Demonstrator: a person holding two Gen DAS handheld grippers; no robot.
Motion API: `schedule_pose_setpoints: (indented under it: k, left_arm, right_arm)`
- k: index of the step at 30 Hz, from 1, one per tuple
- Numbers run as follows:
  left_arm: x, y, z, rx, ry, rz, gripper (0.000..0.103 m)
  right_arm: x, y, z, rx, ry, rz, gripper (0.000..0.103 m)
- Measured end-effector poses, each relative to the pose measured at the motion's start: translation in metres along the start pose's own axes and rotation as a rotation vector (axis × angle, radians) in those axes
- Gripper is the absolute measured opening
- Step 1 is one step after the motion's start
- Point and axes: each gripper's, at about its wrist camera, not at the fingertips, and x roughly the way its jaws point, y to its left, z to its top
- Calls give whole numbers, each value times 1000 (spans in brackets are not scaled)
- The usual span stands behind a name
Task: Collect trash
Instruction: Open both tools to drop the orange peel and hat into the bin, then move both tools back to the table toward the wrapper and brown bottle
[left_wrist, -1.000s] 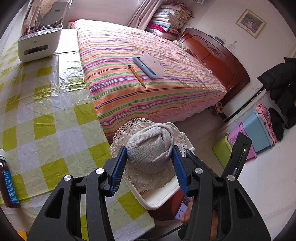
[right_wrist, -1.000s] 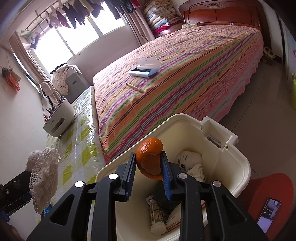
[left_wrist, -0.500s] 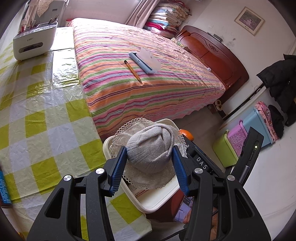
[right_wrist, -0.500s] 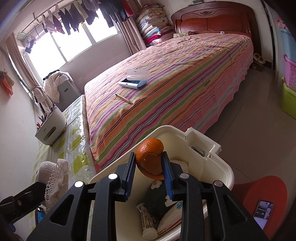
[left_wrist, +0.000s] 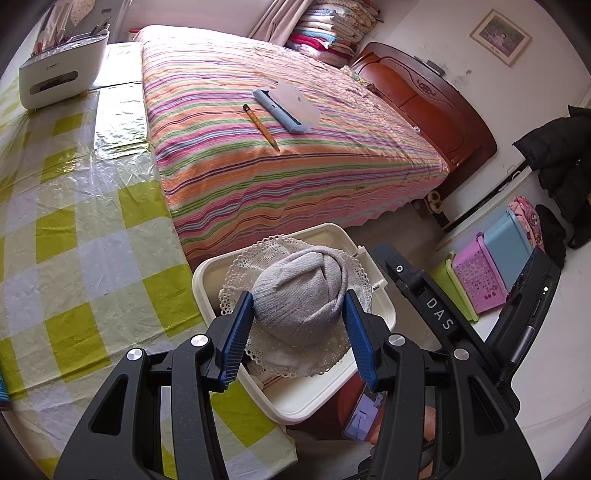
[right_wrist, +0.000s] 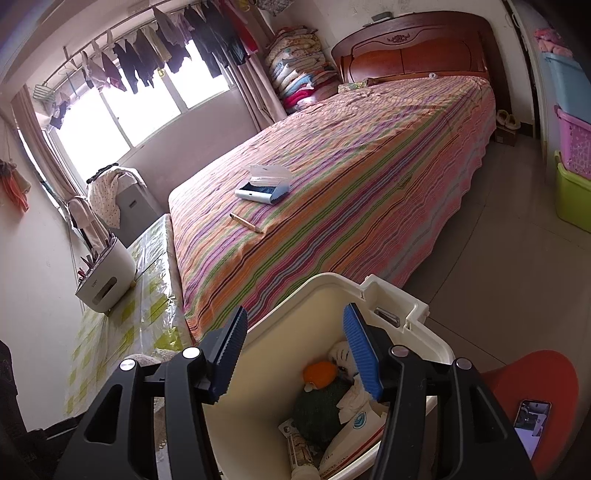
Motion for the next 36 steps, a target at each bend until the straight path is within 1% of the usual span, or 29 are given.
schedule_pose_setpoints:
  k: [6, 9, 11, 13, 15, 16, 17, 18, 23, 27, 31, 36]
  left_arm:
    - [11, -7, -5, 21, 24, -9, 49]
    - [15, -12, -8, 37, 36, -15, 49]
    - [16, -13, -9, 36, 37, -17, 53]
    - [18, -15, -9, 45, 47, -32, 54]
    - [16, -17, -10, 51, 41, -32, 60]
    - [14, -17, -11, 48, 32, -33, 66]
    - [11, -18, -11, 43, 24, -32, 69]
    - [9, -18, -11, 38, 19, -35, 70]
    - [-6, -13, -10, -4, -2, -41, 70]
    - [-23, -1, -9, -62, -23, -25, 72]
    - [-44, 14, -10, -107, -38, -6, 73]
    - [-75, 27, -13, -107, -79, 37, 73]
  right_arm:
    - [-19, -1, 4, 19, -110, 12, 53]
    - [-23, -2, 6, 31, -133, 24, 53]
    - [-26, -1, 7, 30, -145, 30, 53]
    - [-28, 1, 8, 26, -155, 33, 53]
    - [-29, 2, 9, 24, -160, 37, 53]
    - [-30, 3, 9, 22, -163, 39, 53]
    - [-31, 3, 9, 20, -165, 40, 53]
    - [-31, 4, 10, 20, -166, 43, 53]
    - [-33, 7, 9, 25, -167, 64, 54]
    - [-38, 12, 8, 23, -181, 95, 54]
    - [-37, 20, 8, 10, -168, 124, 54]
    - [-36, 29, 6, 5, -149, 156, 57]
